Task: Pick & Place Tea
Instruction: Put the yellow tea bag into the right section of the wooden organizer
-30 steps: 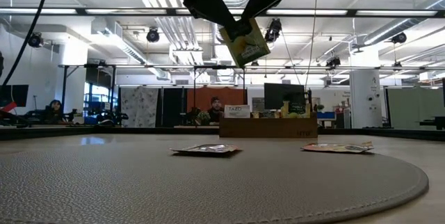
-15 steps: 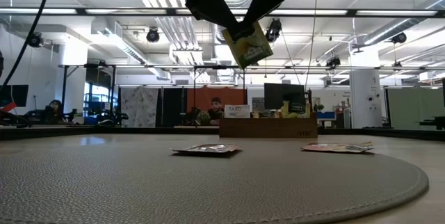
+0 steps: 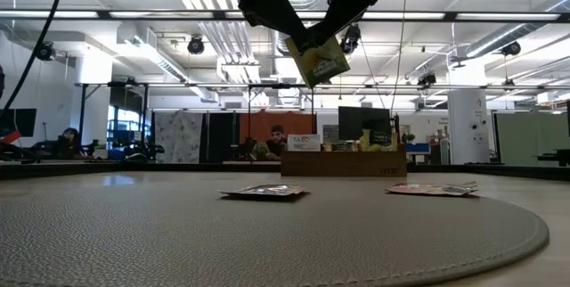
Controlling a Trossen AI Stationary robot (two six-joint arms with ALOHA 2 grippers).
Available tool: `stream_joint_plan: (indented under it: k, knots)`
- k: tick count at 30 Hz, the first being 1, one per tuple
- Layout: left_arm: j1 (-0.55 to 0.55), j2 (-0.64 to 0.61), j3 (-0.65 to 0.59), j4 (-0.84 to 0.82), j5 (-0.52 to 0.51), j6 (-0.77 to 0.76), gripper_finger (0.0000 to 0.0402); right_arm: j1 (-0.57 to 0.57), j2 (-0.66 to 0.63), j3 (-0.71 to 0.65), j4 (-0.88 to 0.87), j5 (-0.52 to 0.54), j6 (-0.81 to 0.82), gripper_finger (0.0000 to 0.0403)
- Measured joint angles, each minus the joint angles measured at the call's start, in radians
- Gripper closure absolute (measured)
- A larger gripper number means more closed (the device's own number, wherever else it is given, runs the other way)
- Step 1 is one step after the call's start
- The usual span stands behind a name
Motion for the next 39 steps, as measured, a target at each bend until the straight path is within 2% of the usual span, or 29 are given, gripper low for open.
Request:
stream_joint_plan:
  k: [9, 12, 16, 20, 24, 30, 35, 39]
  knots:
    - [-0.001, -0.016, -0.005, 0.007, -0.15, -0.091, 0.0345, -0.004, -0.002, -0.038, -0.013, 0.011, 0.118, 0.0394]
    - [-0.002, -0.039, -0.009, 0.011, -0.181, -0.111, 0.0327, -0.011, -0.026, -0.079, -0.012, 0.057, 0.159, 0.0394]
    - [-0.008, -0.09, -0.039, 0.025, -0.188, -0.14, 0.0319, -0.053, -0.119, -0.189, -0.005, 0.084, 0.225, 0.0394]
    - [-0.025, -0.177, -0.15, 0.153, -0.187, -0.165, 0.0319, -0.127, -0.291, -0.355, 0.062, 0.076, 0.26, 0.0394]
    - [-0.027, -0.271, -0.302, 0.349, -0.185, -0.183, 0.0319, -0.227, -0.418, -0.506, 0.151, -0.032, 0.207, 0.0394]
    - [-0.012, -0.336, -0.495, 0.635, -0.185, -0.176, 0.0319, -0.378, -0.422, -0.601, 0.234, -0.077, 0.078, 0.0394]
    - [0.002, -0.345, -0.553, 0.671, -0.187, -0.227, 0.0319, -0.507, -0.387, -0.64, 0.379, -0.108, -0.04, 0.0394]
    - [0.01, -0.34, -0.556, 0.672, -0.214, -0.244, 0.0319, -0.61, -0.34, -0.644, 0.405, -0.184, -0.115, 0.0394]
